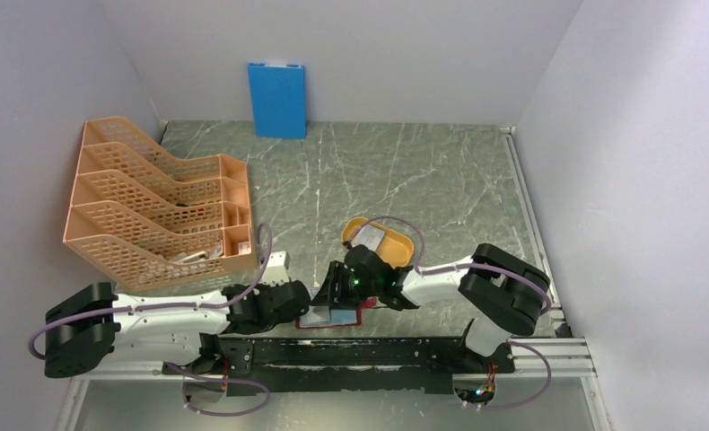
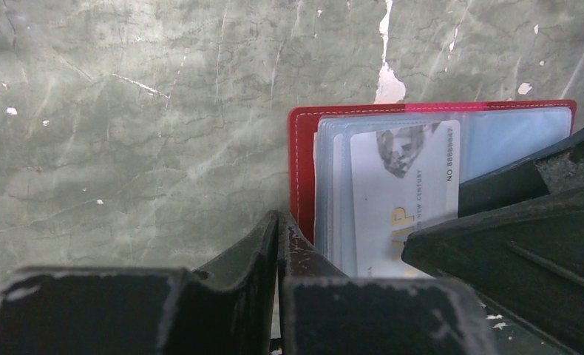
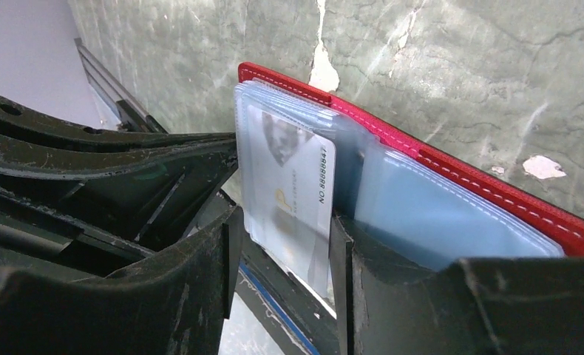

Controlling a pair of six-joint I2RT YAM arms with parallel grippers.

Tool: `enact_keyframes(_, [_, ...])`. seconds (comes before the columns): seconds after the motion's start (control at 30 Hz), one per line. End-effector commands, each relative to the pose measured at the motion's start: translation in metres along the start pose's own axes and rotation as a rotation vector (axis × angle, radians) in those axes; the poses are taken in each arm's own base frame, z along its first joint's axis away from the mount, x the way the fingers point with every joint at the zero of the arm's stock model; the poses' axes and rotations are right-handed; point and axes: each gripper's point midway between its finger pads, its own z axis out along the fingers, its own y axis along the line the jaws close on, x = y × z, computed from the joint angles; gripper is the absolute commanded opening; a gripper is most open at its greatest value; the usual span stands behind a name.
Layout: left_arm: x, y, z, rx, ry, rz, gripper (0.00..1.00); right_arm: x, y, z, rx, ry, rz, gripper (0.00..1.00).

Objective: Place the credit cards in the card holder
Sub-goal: Insert the credit card into the card holder.

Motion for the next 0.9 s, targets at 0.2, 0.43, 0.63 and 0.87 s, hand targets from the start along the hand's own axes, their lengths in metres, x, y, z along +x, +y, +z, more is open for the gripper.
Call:
enact_keyframes(0.2, [0.03, 0.017, 0.0, -0.018, 0.121, 0.019, 0.1, 0.009, -0.009, 0.008, 0.13, 0.031, -0.096, 0.54])
enact_keyframes(0.43, [0.029, 0.019, 0.0, -0.018, 0.115, 0.008, 0.1, 0.014, 0.001, 0.009, 0.119, 0.05, -0.131, 0.59])
enact_keyframes(0.63, [0.026, 0.024, -0.003, -0.028, 0.101, 0.003, 0.1, -0.002, 0.003, -0.007, 0.18, -0.02, -0.167, 0.59])
enact_keyframes(0.87, [0.024, 0.027, -0.004, -0.032, 0.089, -0.005, 0.1, -0.011, 0.002, -0.021, 0.249, -0.05, -0.205, 0.6])
